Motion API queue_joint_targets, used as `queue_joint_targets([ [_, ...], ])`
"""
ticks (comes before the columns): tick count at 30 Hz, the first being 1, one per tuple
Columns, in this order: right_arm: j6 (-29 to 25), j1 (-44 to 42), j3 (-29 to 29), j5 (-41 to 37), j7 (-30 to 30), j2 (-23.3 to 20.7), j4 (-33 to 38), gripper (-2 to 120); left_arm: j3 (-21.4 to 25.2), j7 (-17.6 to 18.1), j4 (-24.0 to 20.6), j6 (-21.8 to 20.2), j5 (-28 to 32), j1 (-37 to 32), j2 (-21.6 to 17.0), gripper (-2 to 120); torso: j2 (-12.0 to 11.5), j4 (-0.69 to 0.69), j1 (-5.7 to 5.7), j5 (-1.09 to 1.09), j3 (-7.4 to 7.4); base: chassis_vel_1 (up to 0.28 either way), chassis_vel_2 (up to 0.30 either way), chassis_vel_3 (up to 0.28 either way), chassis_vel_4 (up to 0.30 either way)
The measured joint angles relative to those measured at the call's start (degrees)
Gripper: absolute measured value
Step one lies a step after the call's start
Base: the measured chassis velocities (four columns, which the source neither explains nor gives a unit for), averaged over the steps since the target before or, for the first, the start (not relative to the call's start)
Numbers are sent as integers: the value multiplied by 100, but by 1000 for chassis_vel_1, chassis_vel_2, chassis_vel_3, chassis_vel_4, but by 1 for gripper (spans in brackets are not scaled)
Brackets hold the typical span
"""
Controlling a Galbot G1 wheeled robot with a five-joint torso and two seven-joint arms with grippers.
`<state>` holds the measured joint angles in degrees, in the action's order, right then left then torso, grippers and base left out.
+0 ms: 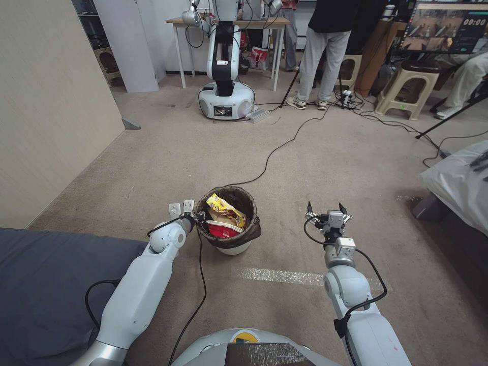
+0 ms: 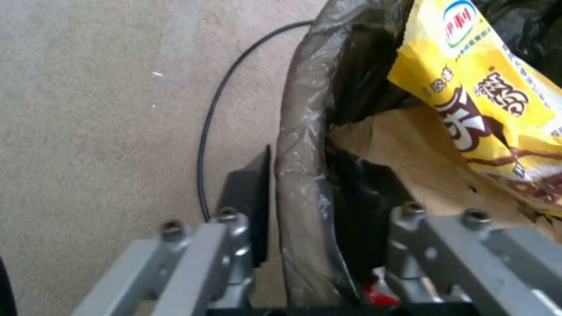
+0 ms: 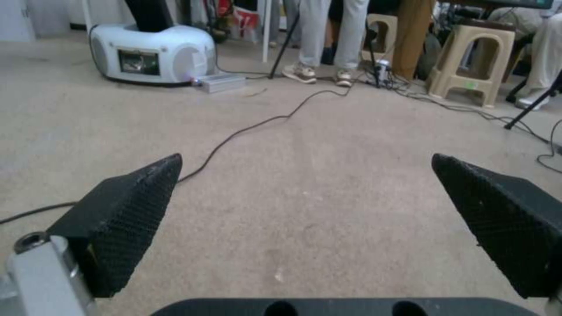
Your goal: Pick up the trash bin, then pick up the garbage from the floor and place it into the trash bin.
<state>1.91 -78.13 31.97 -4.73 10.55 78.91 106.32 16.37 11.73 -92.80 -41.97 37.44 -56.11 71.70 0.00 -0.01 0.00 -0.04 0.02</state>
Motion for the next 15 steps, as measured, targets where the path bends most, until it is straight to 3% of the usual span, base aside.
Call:
queue_joint_targets([
  [5,0,5,2,-6,5,-18,-8,100,93,-112,-368,-46,-189,-105,-86,49,-2,0,1,-7,3,0,0,0,0],
  [7,2,18,5,-12,9,-34,-8,100,230,-144,-855,-45,-299,-170,-166,59,-1,-1,1,5,1,0,0,0,0],
  [9,3,23,5,-14,11,-40,-8,100,284,-153,-1080,-45,-328,-200,-197,63,-1,0,1,4,1,0,0,0,0],
  [12,11,34,3,-18,17,-52,-7,100,485,-197,-1831,-42,-378,-310,-336,77,-1,-1,1,5,-1,0,0,0,0],
  [13,11,34,3,-18,17,-52,-7,100,485,-197,-1831,-42,-378,-310,-336,77,-1,-1,1,5,-1,0,0,0,0],
  [15,16,34,5,-24,22,-61,0,100,646,-291,-2292,-40,-413,-412,-449,87,-1,0,1,3,-1,0,0,0,0],
])
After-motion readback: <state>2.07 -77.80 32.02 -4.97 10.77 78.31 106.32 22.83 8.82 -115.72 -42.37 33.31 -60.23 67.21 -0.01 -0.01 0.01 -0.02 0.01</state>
